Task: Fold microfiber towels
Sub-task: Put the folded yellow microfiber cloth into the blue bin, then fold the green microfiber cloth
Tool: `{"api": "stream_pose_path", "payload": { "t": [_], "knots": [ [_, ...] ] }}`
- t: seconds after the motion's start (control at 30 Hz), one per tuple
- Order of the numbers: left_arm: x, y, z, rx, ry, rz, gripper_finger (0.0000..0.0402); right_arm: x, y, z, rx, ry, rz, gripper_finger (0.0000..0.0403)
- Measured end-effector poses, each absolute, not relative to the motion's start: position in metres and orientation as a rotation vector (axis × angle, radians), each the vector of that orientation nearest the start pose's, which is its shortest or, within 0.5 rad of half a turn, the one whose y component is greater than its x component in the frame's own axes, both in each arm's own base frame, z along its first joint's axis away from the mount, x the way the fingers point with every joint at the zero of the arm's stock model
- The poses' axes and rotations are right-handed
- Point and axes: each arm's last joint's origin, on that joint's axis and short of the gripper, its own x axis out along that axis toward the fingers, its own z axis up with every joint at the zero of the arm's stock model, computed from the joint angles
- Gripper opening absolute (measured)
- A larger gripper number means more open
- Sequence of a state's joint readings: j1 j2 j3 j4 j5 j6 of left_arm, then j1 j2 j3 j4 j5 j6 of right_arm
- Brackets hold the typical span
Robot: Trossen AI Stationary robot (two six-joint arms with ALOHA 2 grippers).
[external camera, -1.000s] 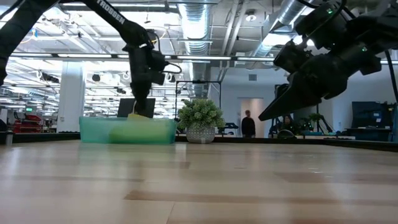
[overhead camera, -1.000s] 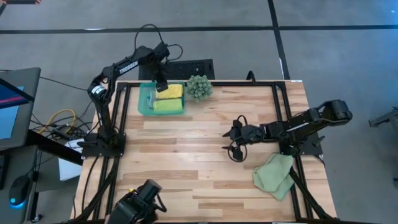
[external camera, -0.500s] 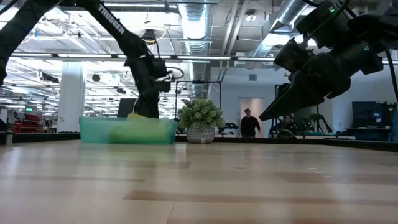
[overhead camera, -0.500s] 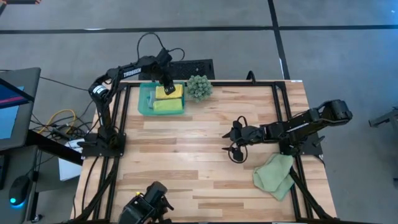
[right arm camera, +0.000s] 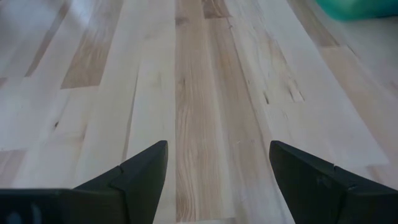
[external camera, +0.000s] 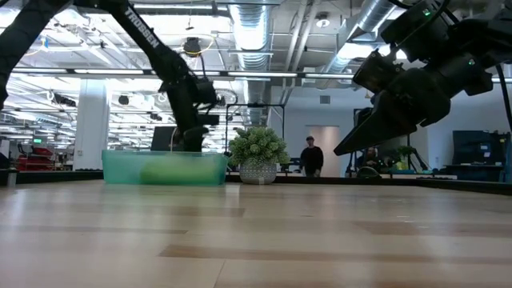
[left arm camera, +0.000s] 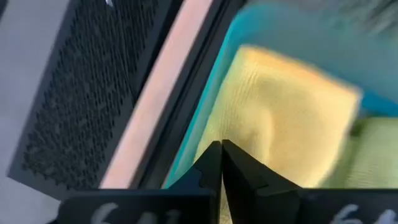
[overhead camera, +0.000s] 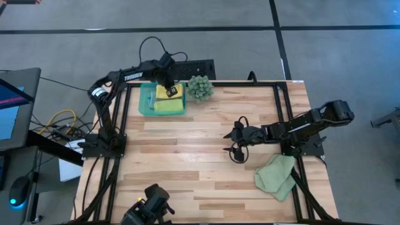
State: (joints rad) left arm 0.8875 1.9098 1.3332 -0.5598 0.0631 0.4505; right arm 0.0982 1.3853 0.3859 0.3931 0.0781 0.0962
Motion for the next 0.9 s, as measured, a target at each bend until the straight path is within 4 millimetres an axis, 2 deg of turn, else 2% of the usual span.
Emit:
{"api": "stream_pose_path", "payload": {
  "t": [0.27,0.5,0.7,0.9],
  "knots": [
    [0.247,0.285,0.234,-0.158,1.203,0.412,0.0004,0.228,0.005,0.144,0.119,0.584,-0.141,0.0305],
    [0.229,0.254,0.267,-0.220,1.055,0.325,0.0004,0.202,0.000,0.175,0.105,0.555,-0.148,0.0305],
    [0.225,0.204,0.277,-0.154,0.833,0.276,0.0004,0.176,0.010,0.212,0.056,0.384,-0.052,0.0305],
    [0.223,0.136,0.274,-0.059,0.497,0.248,0.0004,0.152,0.020,0.235,0.030,0.235,0.036,0.0305]
  ]
}}
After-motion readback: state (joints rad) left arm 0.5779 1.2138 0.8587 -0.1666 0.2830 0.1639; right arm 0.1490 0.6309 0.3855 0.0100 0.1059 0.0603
